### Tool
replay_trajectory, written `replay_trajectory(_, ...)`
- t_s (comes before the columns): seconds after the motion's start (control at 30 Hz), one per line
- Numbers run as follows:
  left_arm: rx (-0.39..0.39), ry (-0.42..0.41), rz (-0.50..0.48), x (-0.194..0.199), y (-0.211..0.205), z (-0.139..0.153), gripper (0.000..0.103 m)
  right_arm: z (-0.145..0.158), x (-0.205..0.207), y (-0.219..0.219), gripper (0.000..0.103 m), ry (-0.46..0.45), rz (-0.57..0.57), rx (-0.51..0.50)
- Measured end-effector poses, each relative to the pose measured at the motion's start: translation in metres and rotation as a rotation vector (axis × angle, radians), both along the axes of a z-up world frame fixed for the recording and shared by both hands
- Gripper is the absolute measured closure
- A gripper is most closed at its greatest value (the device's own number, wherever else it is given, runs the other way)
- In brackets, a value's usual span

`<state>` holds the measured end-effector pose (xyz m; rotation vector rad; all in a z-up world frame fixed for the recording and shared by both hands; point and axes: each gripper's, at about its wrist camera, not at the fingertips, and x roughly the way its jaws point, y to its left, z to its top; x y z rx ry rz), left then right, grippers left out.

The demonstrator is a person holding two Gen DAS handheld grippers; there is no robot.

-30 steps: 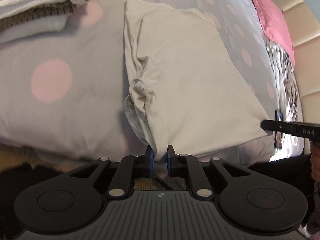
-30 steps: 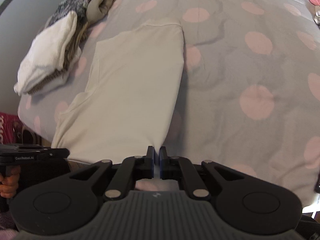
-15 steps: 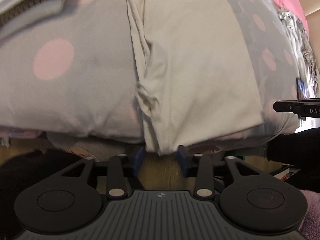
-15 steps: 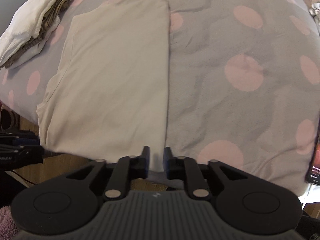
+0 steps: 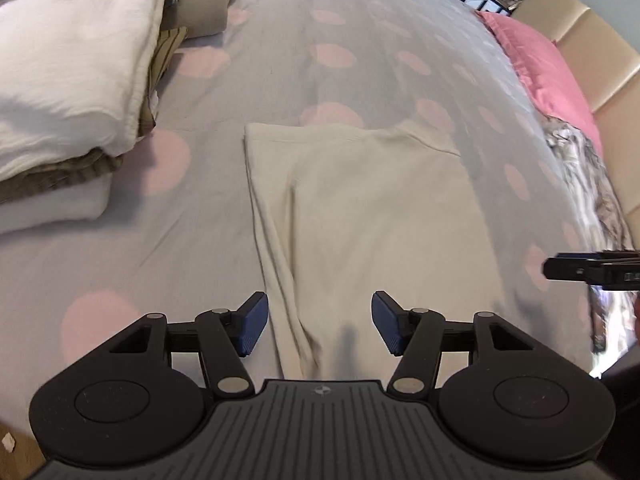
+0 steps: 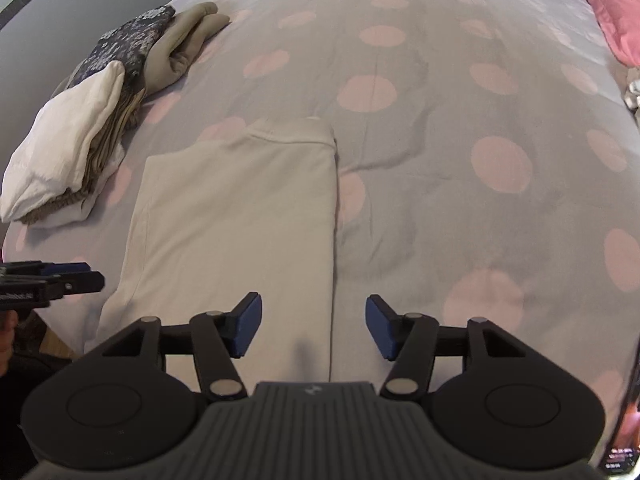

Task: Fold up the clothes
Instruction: 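Grasp the shirt hem with both tools and lift it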

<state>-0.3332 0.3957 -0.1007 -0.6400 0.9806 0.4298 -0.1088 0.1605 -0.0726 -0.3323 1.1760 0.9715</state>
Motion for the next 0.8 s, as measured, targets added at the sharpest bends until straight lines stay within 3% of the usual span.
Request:
replay_trajectory(0.17,-0.026,-0.014,0.088,0.016,0.029,-0.033,0.048,-0.023,0.027,0.013,0.03,0.022,-0.051,0.023)
replay_trajectory(0.33,-0.02,-0.073,0.024,0.035,0.039,-0.043,0.047,-0.044,0.048,0.031,0.03,0.043,-0.056,0.025)
replay_trajectory(0.43,-0.005,-0.079,-0.031,0.05,0.038,-0.049,0.029,-0.053,0.057,0.044,0.03,0.094,-0.055,0.067)
replay_trajectory(0.47,0.001,-0.078,-0.047,0.055,0.037,-0.049,0.028,-0.056,0.058,0.049,0.03,0.115,-0.049,0.075)
replay_trajectory(0.6,0.056,-0.084,-0.092,0.064,0.033,-0.051,0.028,-0.07,0.057,0.066,0.029,0.15,-0.02,0.074)
replay_trajectory(0.8,0.076,-0.131,-0.098,0.075,0.036,-0.053,0.044,-0.073,0.052,0.074,0.029,0.108,0.037,0.127)
